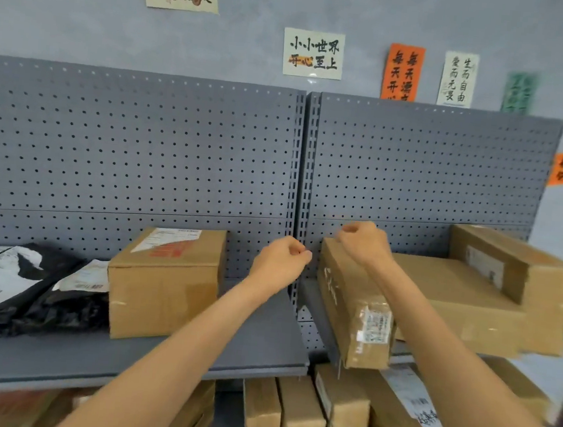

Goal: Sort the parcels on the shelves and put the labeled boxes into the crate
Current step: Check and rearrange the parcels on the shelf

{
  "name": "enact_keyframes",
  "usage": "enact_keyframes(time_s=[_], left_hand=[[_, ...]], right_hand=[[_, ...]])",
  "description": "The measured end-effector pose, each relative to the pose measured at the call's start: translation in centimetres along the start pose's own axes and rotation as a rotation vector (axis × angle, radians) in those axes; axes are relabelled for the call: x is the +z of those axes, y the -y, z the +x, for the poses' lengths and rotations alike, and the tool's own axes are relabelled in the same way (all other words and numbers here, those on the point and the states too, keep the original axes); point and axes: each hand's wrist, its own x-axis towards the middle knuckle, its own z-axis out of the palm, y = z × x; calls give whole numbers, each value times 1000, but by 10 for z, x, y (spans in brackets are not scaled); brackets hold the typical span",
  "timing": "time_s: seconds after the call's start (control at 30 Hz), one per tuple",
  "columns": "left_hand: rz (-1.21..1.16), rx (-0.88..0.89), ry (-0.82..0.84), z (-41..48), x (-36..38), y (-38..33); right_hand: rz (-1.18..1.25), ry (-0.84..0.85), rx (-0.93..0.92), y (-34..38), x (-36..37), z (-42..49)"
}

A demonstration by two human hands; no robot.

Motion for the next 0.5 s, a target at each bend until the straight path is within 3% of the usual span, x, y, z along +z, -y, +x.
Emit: enact_keyframes(time_s=[0.1, 0.2, 0.3, 0.5], left_hand=[[-75, -103, 179, -2, 42, -22], [-178, -240, 290, 0, 67, -30], [-265, -308, 329, 3, 79, -31], [-393, -329, 226, 2, 70, -33]], right_hand=[[-228, 15, 113, -40, -16, 0], [-341, 143, 185, -72, -20, 0], [-150, 186, 182, -88, -21, 4], [108, 293, 30, -75, -19, -1]])
